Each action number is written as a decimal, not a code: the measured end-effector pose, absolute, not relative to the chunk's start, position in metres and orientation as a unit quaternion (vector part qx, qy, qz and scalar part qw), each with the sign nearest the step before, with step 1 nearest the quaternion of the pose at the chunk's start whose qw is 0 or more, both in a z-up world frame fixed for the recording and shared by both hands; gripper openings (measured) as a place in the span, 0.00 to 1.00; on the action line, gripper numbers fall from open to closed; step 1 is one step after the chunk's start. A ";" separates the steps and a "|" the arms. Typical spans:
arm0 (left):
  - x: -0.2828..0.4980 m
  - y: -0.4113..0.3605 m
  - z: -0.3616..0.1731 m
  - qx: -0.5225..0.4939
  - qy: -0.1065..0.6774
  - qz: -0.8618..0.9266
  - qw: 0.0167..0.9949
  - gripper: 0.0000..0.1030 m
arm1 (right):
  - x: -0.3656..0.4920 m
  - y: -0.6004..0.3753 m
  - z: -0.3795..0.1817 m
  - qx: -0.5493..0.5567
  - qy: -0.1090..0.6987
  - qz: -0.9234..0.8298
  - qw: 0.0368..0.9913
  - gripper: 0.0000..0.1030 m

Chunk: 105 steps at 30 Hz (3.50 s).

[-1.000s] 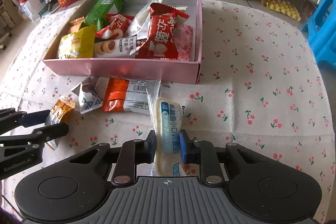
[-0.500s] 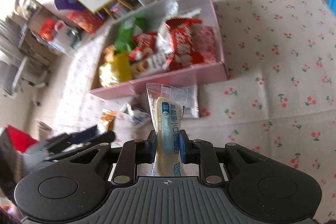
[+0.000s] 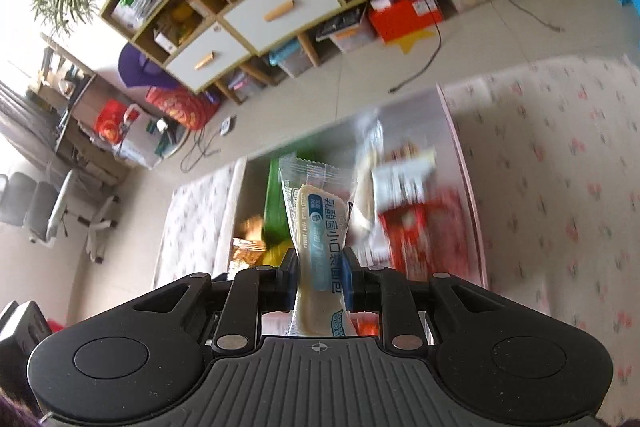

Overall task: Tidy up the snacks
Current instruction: 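Lower both packets into the pink box and open both grippers, then move both open grippers back over the silver packet and orange packet, then grasp silver-and-blue packet with left gripper while right gripper grasps orange striped packet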

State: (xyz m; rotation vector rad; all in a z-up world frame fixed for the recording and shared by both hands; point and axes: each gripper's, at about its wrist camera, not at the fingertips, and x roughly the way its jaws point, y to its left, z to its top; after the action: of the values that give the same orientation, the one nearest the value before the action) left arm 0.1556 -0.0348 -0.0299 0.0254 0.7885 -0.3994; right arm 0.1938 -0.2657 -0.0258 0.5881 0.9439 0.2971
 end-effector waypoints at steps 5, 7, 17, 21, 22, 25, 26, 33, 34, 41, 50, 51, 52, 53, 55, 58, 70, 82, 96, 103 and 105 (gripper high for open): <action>0.192 -0.053 -0.042 0.026 0.389 -0.191 0.901 0.36 | 0.231 -0.268 -0.030 0.273 0.450 0.124 0.841 0.20; 0.202 -0.059 -0.046 0.032 0.393 -0.185 0.900 0.36 | 0.245 -0.270 -0.035 0.277 0.454 0.118 0.839 0.20; 0.222 -0.068 -0.058 0.045 0.391 -0.183 0.901 0.45 | 0.275 -0.276 -0.054 0.274 0.471 0.097 0.833 0.20; 0.214 -0.063 -0.057 0.037 0.390 -0.184 0.901 0.55 | 0.281 -0.277 -0.059 0.275 0.477 0.094 0.830 0.20; 0.214 -0.063 -0.055 0.036 0.391 -0.184 0.901 0.56 | 0.282 -0.277 -0.060 0.275 0.478 0.096 0.828 0.20; 0.207 -0.058 -0.052 0.034 0.395 -0.179 0.900 0.61 | 0.287 -0.274 -0.062 0.280 0.483 0.104 0.823 0.20; 0.205 -0.056 -0.051 0.033 0.394 -0.178 0.901 0.62 | 0.289 -0.273 -0.063 0.289 0.485 0.110 0.818 0.20; 0.195 -0.050 -0.044 0.045 0.394 -0.173 0.902 0.65 | 0.297 -0.256 -0.057 0.286 0.485 0.122 0.818 0.25; 0.194 -0.050 -0.043 0.048 0.393 -0.173 0.902 0.66 | 0.296 -0.256 -0.056 0.287 0.482 0.126 0.818 0.25; 0.186 -0.046 -0.039 0.045 0.398 -0.168 0.901 0.71 | 0.274 -0.265 -0.044 0.285 0.477 0.111 0.824 0.36; 0.158 -0.040 -0.028 0.044 0.398 -0.154 0.903 0.87 | 0.223 -0.274 -0.016 0.252 0.451 0.105 0.850 0.66; 0.155 -0.039 -0.027 0.043 0.398 -0.152 0.904 0.90 | 0.217 -0.275 -0.015 0.246 0.450 0.105 0.852 0.66; 0.152 -0.039 -0.026 0.041 0.398 -0.149 0.904 0.92 | 0.212 -0.275 -0.013 0.241 0.449 0.105 0.854 0.66; 0.148 -0.038 -0.026 0.039 0.397 -0.145 0.905 0.95 | 0.207 -0.274 -0.012 0.235 0.449 0.104 0.856 0.66; 0.143 -0.037 -0.025 0.039 0.399 -0.137 0.906 0.96 | 0.195 -0.274 -0.012 0.225 0.448 0.102 0.859 0.77; 0.134 -0.036 -0.026 0.042 0.408 -0.129 0.903 0.98 | 0.177 -0.273 -0.015 0.213 0.445 0.101 0.864 0.80; 0.116 -0.034 -0.046 0.004 0.456 -0.049 0.889 0.97 | 0.130 -0.273 -0.042 0.168 0.431 0.074 0.884 0.85; 0.125 -0.041 -0.085 -0.078 0.482 -0.057 0.871 0.53 | 0.120 -0.287 -0.094 0.153 0.409 0.031 0.899 0.85; 0.130 -0.021 -0.081 0.016 0.487 -0.152 0.860 0.27 | 0.120 -0.243 -0.116 0.043 0.393 0.129 0.910 0.85; 0.124 -0.005 -0.080 0.050 0.484 -0.153 0.860 0.30 | 0.112 -0.217 -0.127 -0.005 0.384 0.168 0.908 0.89; 0.124 0.000 -0.081 0.049 0.484 -0.152 0.860 0.32 | 0.109 -0.211 -0.127 -0.015 0.379 0.181 0.907 0.89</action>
State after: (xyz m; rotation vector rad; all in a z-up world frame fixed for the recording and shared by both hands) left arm 0.1238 0.0005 -0.0808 0.1038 1.0168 -0.3184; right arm 0.1085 -0.2114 -0.1270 -0.0310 0.7833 0.3746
